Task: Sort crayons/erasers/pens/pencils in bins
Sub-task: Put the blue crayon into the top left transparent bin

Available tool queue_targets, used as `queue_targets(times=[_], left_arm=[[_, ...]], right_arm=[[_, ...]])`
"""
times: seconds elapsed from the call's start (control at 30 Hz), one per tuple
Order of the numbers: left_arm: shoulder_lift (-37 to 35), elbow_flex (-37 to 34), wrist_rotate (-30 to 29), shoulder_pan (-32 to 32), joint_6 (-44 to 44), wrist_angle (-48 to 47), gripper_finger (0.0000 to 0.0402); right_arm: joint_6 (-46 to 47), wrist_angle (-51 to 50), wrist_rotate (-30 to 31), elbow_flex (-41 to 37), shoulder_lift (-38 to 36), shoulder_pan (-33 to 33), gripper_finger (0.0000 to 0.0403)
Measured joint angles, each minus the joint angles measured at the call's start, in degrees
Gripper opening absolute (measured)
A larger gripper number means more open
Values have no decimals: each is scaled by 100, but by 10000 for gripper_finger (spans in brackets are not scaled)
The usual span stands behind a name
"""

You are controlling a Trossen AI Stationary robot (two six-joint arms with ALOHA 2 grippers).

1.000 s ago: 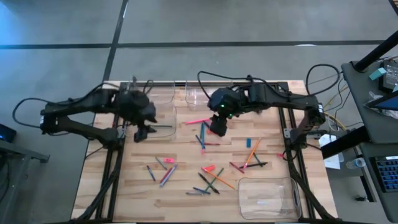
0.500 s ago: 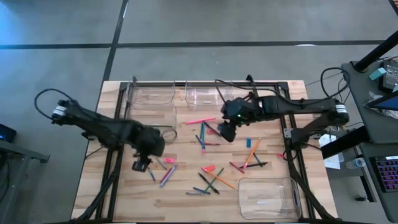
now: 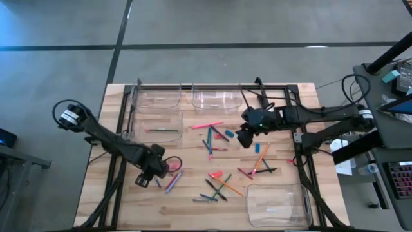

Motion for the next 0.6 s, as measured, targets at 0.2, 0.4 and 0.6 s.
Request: queue_targets(times=[0.2, 0.4, 0.6], left_arm=[[178, -364, -96, -201, -6, 452, 202], [386, -443, -89, -395, 12, 791, 202], [812, -436, -134, -522, 35, 1077, 202]], right_arm=[[-3, 408, -5, -158, -49, 0, 173], [-74, 400, -2, -75, -47, -2, 173], [-74, 398, 2, -75, -45, -2, 173]])
